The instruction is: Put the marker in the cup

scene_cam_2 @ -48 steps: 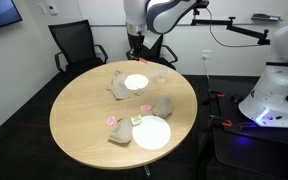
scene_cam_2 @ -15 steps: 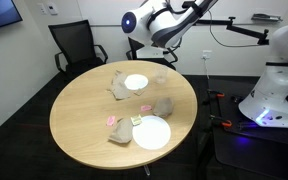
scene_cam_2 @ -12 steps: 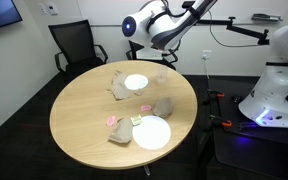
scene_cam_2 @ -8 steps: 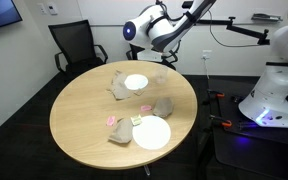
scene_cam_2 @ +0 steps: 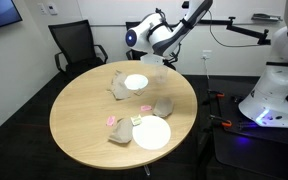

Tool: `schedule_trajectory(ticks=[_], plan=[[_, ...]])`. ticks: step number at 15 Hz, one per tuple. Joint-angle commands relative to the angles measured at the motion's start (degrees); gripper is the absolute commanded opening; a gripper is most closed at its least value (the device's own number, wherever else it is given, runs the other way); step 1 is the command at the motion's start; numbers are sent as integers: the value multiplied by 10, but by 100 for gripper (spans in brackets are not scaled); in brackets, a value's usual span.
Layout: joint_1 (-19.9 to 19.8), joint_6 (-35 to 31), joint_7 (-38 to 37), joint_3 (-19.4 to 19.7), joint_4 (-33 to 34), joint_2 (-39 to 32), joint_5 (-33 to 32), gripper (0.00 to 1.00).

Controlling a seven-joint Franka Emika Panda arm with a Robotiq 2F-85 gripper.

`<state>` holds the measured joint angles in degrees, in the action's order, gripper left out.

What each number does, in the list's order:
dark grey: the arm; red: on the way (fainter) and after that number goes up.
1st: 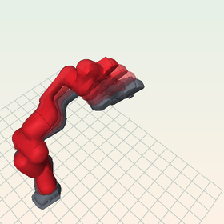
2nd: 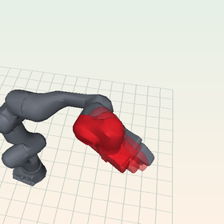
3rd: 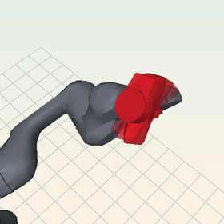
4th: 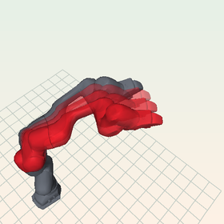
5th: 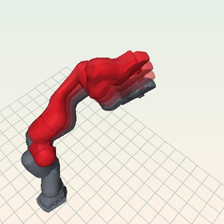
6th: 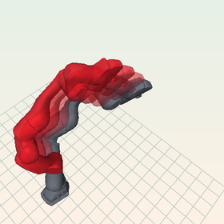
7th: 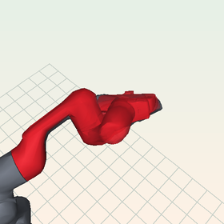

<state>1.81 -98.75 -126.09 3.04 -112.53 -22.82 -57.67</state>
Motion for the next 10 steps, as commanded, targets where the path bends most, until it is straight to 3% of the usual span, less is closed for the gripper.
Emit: schedule_trajectory(ticks=[1,10], plan=[[-6,8,-6,2,24,-31,8,5],[-4,1,-14,2,47,-83,7,5]])
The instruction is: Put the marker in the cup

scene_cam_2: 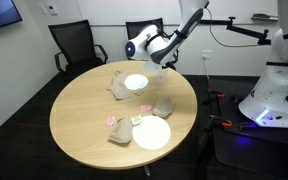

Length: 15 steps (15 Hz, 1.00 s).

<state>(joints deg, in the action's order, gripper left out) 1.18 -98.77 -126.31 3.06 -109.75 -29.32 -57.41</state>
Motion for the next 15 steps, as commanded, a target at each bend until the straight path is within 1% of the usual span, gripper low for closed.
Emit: schedule_trajectory(ticks=[1,15], plan=[[2,0,-13,2,23,-24,5,5],[19,11,-42,4,81,-106,7,5]])
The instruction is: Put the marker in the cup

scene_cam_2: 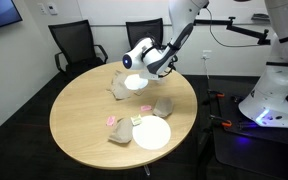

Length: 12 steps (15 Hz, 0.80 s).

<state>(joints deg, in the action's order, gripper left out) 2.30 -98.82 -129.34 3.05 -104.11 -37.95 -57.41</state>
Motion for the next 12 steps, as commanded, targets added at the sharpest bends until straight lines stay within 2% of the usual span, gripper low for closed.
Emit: schedule_trajectory(ticks=[1,8,9,10,12], plan=[[9,12,-14,4,29,-26,7,5],[14,13,-14,5,55,-55,14,5],[14,13,-14,5,59,-58,17,44],[14,14,-13,5,61,-60,18,45],[14,14,-14,6,64,-62,21,58]])
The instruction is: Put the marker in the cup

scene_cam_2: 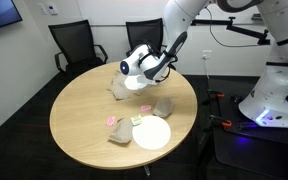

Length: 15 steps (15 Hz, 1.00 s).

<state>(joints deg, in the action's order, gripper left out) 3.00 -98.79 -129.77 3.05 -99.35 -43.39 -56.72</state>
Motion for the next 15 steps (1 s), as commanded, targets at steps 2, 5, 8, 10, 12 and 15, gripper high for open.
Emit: schedule_trajectory(ticks=[2,5,8,10,12,15], plan=[[8,14,-11,6,17,-7,15,74],[9,11,-16,6,9,5,15,96],[11,7,-13,4,-15,30,13,100],[14,7,-20,4,-32,49,9,100],[18,7,-28,4,-53,73,6,100],[24,9,-48,2,-89,122,-2,100]])
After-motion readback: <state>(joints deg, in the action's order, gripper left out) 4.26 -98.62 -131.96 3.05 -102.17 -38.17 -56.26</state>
